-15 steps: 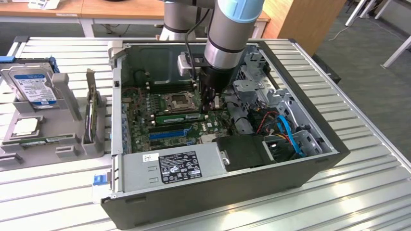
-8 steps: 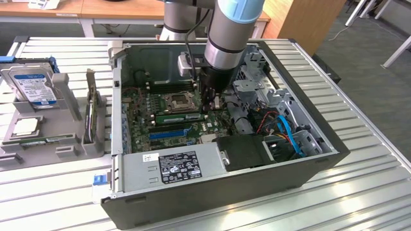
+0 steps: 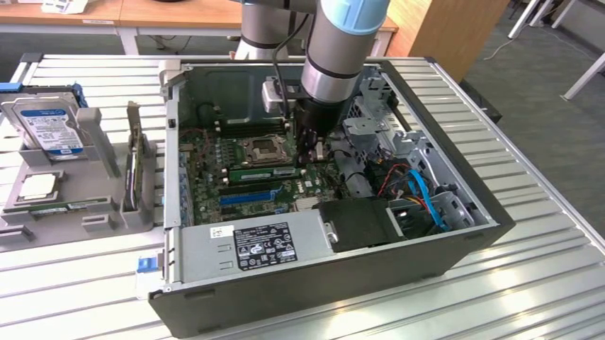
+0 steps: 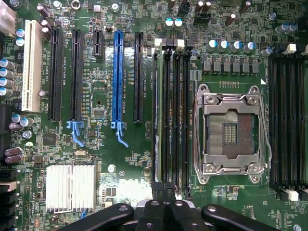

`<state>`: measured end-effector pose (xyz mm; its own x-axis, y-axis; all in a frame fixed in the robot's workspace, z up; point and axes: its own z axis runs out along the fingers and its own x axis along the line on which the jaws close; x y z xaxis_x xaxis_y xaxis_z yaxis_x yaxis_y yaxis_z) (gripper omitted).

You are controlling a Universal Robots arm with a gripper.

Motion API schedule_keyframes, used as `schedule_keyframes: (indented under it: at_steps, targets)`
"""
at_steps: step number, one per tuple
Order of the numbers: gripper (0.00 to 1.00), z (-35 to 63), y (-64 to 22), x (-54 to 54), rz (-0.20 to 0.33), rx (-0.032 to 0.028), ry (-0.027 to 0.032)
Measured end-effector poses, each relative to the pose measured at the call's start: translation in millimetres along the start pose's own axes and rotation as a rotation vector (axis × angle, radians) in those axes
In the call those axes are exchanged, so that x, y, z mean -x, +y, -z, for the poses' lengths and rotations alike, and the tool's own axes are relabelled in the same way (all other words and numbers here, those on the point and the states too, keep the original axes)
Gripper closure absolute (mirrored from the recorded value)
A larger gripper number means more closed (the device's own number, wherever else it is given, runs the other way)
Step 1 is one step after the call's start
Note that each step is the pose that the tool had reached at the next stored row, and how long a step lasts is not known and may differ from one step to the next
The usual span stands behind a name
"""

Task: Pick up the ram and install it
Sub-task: 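Press down the ram until it locks into place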

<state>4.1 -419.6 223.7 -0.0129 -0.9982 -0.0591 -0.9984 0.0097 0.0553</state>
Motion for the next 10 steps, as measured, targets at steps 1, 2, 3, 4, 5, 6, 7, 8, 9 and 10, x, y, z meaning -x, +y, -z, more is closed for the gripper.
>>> schedule_keyframes:
  at_steps: [1, 2, 3, 4, 5, 6, 7, 8, 9, 10]
  targets:
    - [0.90, -0.1, 0.0, 0.0, 0.000, 0.0000, 0.0000]
    - [0.90, -0.2, 0.0, 0.0, 0.000, -0.0001, -0.0001]
    - [0.90, -0.3, 0.0, 0.0, 0.000, 0.0000, 0.0000]
    - [0.90, -0.4, 0.0, 0.0, 0.000, 0.0000, 0.0000]
    - [0.90, -0.5, -0.1, 0.0, 0.000, -0.0001, -0.0001]
    - [0.90, -0.5, 0.0, 0.0, 0.000, 0.0000, 0.0000]
    - [0.90, -0.5, 0.0, 0.0, 0.000, 0.0000, 0.0000]
    - [0.90, -0.5, 0.0, 0.0, 0.000, 0.0000, 0.0000]
    - [0.90, -0.5, 0.0, 0.0, 0.000, 0.0000, 0.0000]
    - [0.90, -0.5, 0.0, 0.0, 0.000, 0.0000, 0.0000]
